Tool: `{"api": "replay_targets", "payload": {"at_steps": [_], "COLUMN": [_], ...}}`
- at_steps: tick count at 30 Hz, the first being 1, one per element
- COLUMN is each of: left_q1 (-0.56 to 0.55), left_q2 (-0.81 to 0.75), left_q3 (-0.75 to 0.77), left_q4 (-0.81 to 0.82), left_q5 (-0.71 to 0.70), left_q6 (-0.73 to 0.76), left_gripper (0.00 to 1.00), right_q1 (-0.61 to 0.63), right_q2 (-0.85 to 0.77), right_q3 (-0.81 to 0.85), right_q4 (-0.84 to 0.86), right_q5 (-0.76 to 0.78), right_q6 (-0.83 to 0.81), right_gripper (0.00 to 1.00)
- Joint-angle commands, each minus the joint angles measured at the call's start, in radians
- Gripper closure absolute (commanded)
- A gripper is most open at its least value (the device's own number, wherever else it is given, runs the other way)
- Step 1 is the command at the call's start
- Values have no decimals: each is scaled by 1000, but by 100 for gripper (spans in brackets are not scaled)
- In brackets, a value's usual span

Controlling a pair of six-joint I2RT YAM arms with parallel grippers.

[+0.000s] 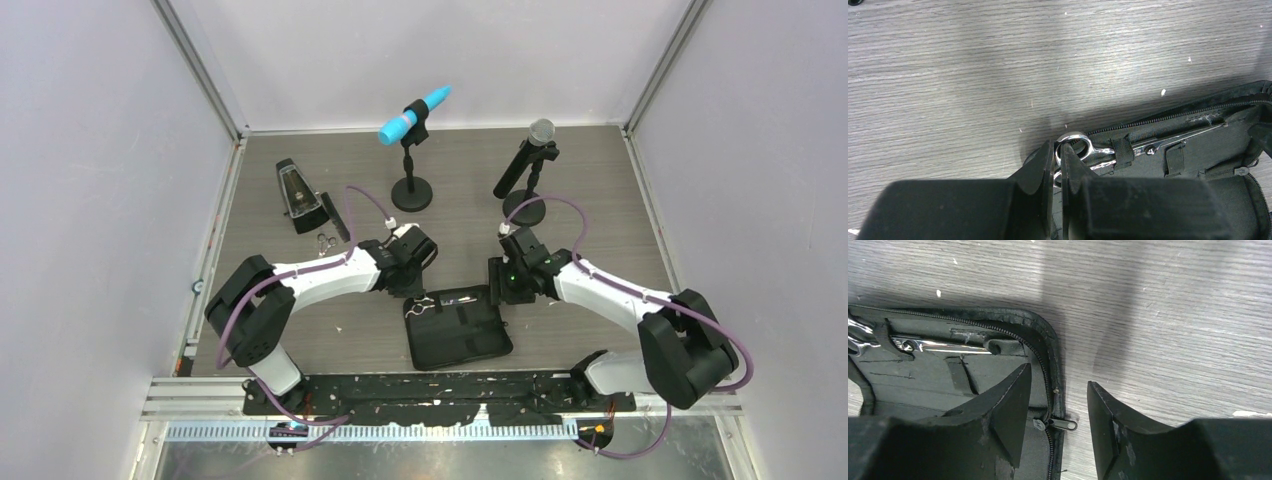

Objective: Sort the hair-cutting tools
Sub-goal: Place the scissors in the hairdressing tool bag.

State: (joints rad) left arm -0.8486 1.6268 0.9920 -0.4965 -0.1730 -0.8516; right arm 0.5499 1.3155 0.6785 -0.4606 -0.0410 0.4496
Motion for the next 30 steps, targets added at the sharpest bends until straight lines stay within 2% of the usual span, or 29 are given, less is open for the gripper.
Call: {"api": "replay_targets", "payload": {"at_steps": [1, 4, 6, 8, 11, 30], "left_q1": [5, 7, 11, 15, 17, 4], "left_q2": [-25, -29, -32, -37, -43, -36], "left_q3": [5, 1, -5, -15, -21, 16], "left_q4": [24, 20, 19, 20, 14, -37], "left_q5": [-4, -4, -3, 0, -4, 4], "left_q6": [3, -6, -12, -21, -35, -106], "left_gripper": [100, 100, 100, 100, 100, 100], "right_q1": [4, 4, 4, 4, 4, 5], "right_q2": [19, 41, 52, 57, 55, 7], "right_q3": [-4, -17, -29, -43, -59, -95], "right_q4": [32, 50, 65, 83, 96, 127], "right_q5": [10, 14, 15, 12, 13, 18], "right_q6": [4, 9, 14, 18, 28, 97], "right_gripper": [49, 55, 62, 72, 93, 95]}}
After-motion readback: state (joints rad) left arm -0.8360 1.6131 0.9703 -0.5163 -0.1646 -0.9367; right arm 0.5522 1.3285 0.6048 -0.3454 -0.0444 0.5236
